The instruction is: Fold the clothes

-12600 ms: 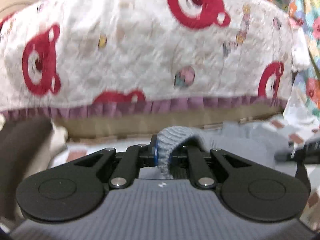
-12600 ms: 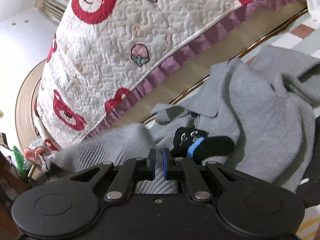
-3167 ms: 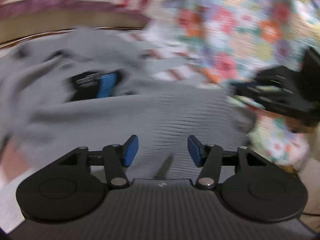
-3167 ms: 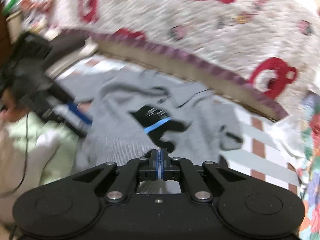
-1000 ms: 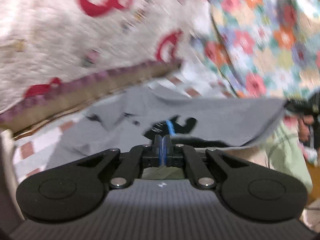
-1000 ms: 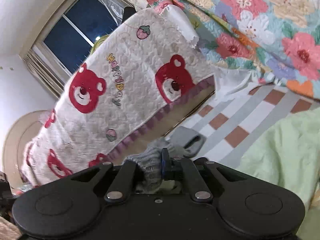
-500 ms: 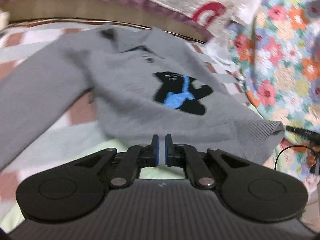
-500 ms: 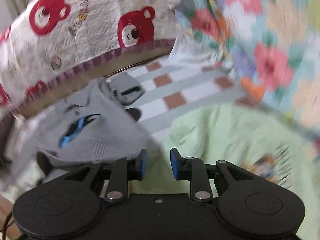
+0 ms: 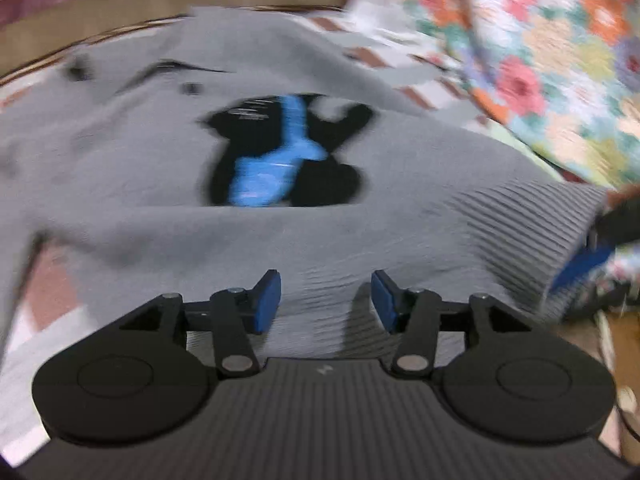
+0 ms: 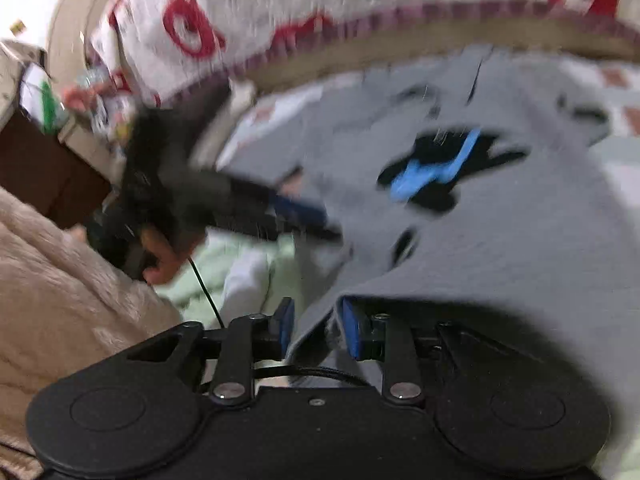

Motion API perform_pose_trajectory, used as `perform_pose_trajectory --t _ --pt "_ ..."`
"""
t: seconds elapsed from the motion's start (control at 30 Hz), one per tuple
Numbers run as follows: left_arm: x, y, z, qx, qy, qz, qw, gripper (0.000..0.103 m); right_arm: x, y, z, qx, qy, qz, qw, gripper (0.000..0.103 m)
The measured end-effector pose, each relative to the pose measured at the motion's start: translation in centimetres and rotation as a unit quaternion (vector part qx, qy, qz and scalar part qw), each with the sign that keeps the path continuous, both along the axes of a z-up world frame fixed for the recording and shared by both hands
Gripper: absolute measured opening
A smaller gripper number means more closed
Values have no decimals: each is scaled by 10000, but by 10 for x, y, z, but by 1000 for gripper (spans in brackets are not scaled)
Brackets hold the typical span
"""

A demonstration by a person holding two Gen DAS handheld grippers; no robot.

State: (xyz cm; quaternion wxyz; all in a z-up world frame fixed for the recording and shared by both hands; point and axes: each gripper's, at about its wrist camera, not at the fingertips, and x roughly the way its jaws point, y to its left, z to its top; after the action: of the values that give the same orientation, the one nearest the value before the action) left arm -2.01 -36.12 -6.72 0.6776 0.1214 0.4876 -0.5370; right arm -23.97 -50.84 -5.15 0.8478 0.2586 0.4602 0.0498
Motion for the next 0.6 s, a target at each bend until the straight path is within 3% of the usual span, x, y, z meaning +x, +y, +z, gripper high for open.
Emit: perform_pose_trajectory --t 0.17,0.3,0.37,0.43,0.53,0.6 --pt "22 39 7 17 -157 977 9951 49 7 12 -13 169 217 -63 9996 36" --pt "25 44 6 -102 21 907 9958 49 -10 23 18 -831 17 -379 9958 37" --pt "25 43 4 -437 455 679 9957 49 -21 29 37 -1424 -117 -448 9887 38" --pt "23 34 2 -621 725 459 9944 49 -30 20 49 -939 -297 -517 9938 40" --pt "12 16 -1 -589 707 246 9954 49 -25 16 45 16 -449 -272 9986 39" --pt "5 9 -3 -493 621 146 9967 49 -9 26 30 -191 -214 -131 9995 37"
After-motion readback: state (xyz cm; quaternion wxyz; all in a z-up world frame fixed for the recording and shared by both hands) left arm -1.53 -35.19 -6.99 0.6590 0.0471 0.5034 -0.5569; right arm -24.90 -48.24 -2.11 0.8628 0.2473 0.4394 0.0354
